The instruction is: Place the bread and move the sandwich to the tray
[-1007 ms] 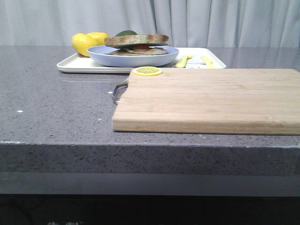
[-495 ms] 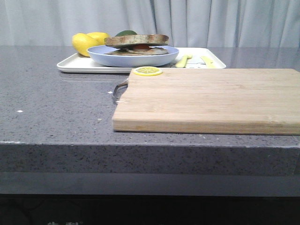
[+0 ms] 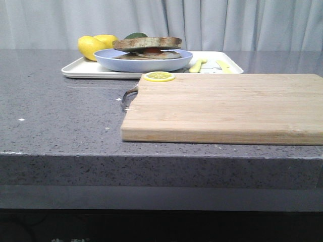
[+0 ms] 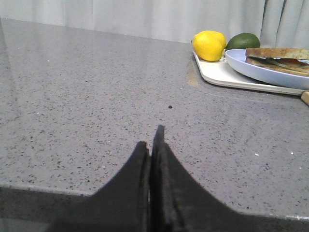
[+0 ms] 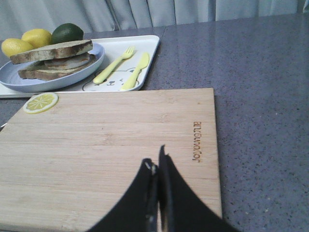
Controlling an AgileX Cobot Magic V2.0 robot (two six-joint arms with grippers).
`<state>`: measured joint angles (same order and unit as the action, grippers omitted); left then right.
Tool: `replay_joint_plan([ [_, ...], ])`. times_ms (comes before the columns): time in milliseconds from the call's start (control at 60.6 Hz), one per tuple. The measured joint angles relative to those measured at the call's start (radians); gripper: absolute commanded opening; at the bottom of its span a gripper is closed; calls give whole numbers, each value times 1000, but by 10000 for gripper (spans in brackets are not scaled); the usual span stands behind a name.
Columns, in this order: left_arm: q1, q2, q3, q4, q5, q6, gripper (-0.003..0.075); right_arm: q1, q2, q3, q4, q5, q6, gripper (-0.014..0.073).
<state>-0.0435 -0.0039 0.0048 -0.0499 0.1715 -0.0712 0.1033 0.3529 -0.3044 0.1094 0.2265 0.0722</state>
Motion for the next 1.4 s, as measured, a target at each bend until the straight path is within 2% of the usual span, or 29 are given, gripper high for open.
replay_joint_plan([
  [165,0,0,0,0,0,0,-20,0,-50,163,0,-226,0,-51],
  [281,0,0,0,0,0,0,-20,0,-149,280,0,-294,0,-51],
  [495,0,0,0,0,0,0,-20,-7,-337,332,0,-143,-18,-51],
  [710,0,0,0,0,-2,0,-20,-45,-362,332,0,-22,-29,-51],
  [1403,0,0,0,0,-2,0,-20,-51,-362,332,-2,-1,-31,-51],
])
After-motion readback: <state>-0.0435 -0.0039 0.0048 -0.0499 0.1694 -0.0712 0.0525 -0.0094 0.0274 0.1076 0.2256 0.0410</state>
